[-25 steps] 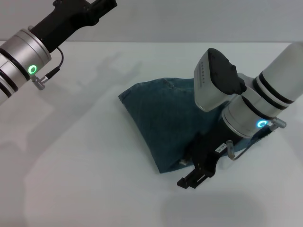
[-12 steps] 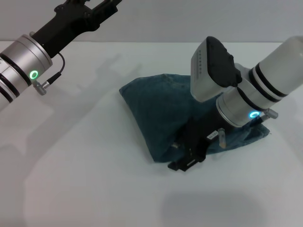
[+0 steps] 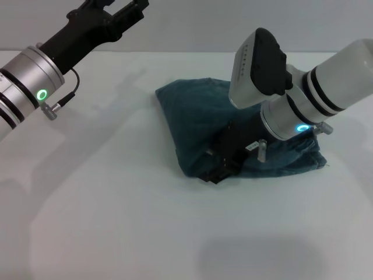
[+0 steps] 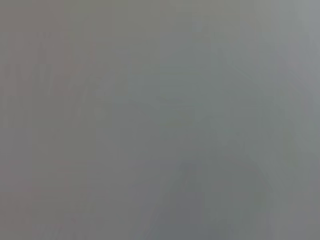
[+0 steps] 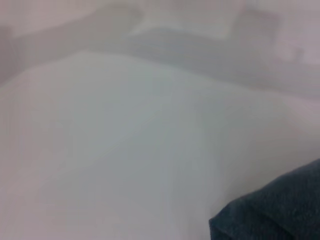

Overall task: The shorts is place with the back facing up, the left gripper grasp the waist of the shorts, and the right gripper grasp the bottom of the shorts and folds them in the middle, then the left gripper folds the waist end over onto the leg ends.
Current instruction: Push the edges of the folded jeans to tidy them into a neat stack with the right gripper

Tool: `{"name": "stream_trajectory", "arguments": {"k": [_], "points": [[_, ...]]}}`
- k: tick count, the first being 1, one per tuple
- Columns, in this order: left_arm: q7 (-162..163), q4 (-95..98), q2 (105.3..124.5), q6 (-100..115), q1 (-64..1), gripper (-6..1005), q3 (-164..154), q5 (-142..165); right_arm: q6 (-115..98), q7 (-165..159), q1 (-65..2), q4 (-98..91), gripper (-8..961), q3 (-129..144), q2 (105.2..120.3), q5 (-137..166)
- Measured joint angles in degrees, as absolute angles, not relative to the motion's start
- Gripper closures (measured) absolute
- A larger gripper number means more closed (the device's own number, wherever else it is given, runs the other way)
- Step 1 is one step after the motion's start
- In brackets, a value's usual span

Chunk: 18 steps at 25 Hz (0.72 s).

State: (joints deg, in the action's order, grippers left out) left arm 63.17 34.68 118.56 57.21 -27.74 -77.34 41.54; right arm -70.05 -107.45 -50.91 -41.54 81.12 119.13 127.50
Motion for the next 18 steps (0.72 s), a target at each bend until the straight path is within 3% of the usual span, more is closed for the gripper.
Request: {"name": "stream_trajectory", "arguments": {"k": [10, 18], "points": [[62.61, 32.52, 118.31, 56.8, -29.15, 152, -77.05, 41.57, -78.33, -104.18, -49.44, -43.45, 323, 81.16, 118.92, 124.62], [62.58, 32.08, 118.29, 56.41, -29.41, 152, -76.94, 41.58, -98.64, -94.0, -40.37, -54.99, 323, 79.99, 118.59, 117.55]]}}
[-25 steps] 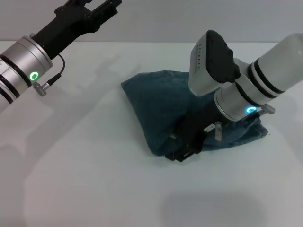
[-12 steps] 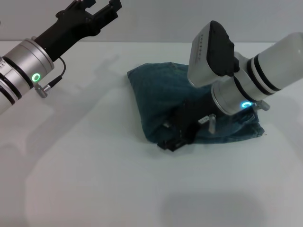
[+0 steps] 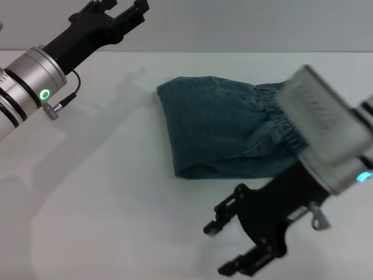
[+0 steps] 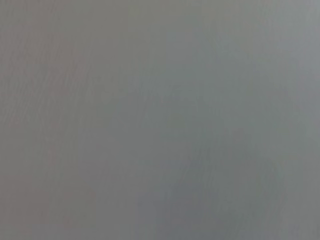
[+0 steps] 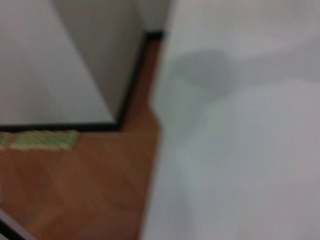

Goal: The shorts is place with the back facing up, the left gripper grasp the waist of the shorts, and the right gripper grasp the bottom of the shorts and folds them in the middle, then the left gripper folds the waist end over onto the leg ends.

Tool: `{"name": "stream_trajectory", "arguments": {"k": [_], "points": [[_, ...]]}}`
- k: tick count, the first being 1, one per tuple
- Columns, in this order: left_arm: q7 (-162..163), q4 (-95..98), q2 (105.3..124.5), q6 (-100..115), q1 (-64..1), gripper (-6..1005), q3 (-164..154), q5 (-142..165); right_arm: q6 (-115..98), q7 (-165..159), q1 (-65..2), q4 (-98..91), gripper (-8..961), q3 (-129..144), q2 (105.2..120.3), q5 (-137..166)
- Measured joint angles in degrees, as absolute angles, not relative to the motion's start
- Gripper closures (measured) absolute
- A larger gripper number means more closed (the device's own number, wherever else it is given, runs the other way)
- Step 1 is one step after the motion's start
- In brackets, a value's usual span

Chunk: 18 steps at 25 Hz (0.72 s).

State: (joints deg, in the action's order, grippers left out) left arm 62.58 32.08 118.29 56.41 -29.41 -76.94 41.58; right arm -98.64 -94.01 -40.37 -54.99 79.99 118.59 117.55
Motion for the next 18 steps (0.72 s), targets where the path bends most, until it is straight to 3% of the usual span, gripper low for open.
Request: {"name": "stream_trajectory", "arguments": {"k": [10, 18], "points": [[62.13, 31.99, 118.26, 55.82, -29.03, 153, -76.84, 41.56, -108.64, -80.13, -23.96, -61.29, 323, 55.8, 118.51, 94.16], [44.32, 27.08, 118.68, 62.74, -26.78, 152, -77.11, 30.22, -100.16, -63.15, -18.76, -44.66, 323, 37.48, 118.53, 79.83]]}}
